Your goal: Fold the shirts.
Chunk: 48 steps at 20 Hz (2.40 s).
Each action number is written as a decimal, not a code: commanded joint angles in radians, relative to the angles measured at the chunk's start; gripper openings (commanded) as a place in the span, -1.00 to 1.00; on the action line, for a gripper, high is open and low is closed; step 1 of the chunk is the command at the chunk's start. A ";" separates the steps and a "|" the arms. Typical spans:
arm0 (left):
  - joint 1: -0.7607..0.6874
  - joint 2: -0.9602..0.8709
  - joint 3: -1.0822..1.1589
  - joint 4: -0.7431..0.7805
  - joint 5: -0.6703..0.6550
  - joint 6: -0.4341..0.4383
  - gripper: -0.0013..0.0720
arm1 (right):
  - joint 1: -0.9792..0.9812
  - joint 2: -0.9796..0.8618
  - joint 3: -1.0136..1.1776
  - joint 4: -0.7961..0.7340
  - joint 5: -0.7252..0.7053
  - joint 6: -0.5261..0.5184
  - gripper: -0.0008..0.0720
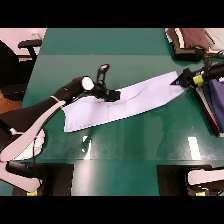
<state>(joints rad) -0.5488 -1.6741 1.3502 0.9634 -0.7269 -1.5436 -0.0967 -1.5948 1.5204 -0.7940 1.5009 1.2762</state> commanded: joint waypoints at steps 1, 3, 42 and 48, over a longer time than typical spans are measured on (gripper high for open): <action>-0.054 -0.110 0.099 -0.003 -0.025 0.000 -0.90 | 0.055 0.142 0.002 0.070 -0.057 -0.003 -0.94; -0.070 -0.151 0.142 -0.002 -0.025 -0.001 -0.90 | 0.103 0.200 0.002 0.070 -0.081 -0.002 -0.94; 0.503 0.489 0.213 0.271 -0.363 0.027 -0.90 | 0.391 0.017 -0.259 -0.062 -0.337 0.098 0.87; 0.403 0.478 0.213 0.273 -0.319 0.063 -0.90 | 0.487 -0.196 -0.164 0.089 -0.349 0.076 0.63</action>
<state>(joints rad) -0.1047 -1.1934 1.5661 1.2400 -1.0706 -1.4940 0.3557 -1.7020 1.3170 -0.7815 1.1557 1.3518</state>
